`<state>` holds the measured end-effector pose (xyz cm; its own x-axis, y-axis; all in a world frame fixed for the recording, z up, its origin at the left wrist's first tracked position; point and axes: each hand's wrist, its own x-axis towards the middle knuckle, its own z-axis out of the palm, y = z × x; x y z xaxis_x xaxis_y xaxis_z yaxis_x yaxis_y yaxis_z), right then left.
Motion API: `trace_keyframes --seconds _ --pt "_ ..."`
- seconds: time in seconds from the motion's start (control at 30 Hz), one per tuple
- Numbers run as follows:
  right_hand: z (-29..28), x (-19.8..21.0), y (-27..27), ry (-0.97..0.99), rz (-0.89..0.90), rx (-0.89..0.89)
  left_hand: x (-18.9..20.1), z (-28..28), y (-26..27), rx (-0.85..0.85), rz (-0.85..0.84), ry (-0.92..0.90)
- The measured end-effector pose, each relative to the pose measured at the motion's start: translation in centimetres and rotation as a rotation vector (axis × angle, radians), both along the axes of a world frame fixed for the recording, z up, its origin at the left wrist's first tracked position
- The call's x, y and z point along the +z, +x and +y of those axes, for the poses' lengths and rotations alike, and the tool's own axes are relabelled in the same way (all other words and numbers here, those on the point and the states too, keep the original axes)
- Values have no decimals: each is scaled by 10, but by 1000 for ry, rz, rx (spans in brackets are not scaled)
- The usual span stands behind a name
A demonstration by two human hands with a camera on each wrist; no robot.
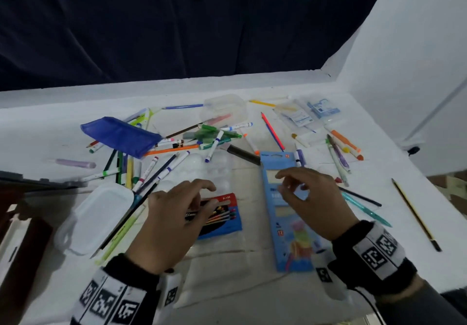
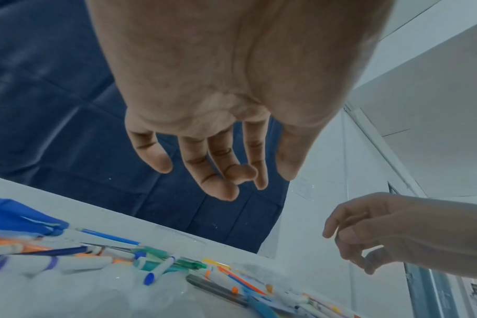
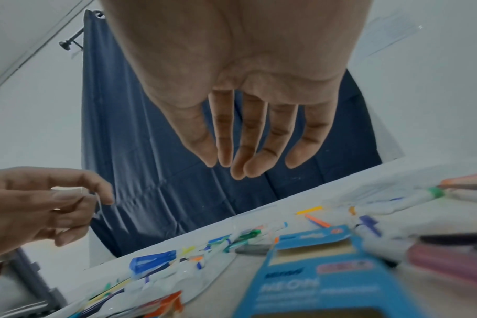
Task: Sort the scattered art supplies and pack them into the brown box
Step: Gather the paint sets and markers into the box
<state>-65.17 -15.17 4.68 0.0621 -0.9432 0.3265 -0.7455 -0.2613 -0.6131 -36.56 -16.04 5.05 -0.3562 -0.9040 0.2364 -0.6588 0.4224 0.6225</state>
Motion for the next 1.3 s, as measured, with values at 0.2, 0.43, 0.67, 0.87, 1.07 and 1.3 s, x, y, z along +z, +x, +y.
trace_keyframes --seconds 0.2,0.43,0.67,0.87,1.07,1.3 --pt "-22 -3 -95 118 125 -35 -2 -2 -67 4 -105 -60" --pt "-63 -25 -179 297 312 48 -17 -22 -183 -48 -310 64" --pt "-94 -30 -188 444 451 163 -22 -62 -267 -80 -563 117" --pt "-100 -34 -180 457 555 187 -29 -85 -292 -96 -720 102" --pt "-104 -31 -186 451 435 117 -31 -99 -300 -117 -755 104" --pt "-100 -22 -198 146 -10 4 -31 -112 -296 -202 -739 71"
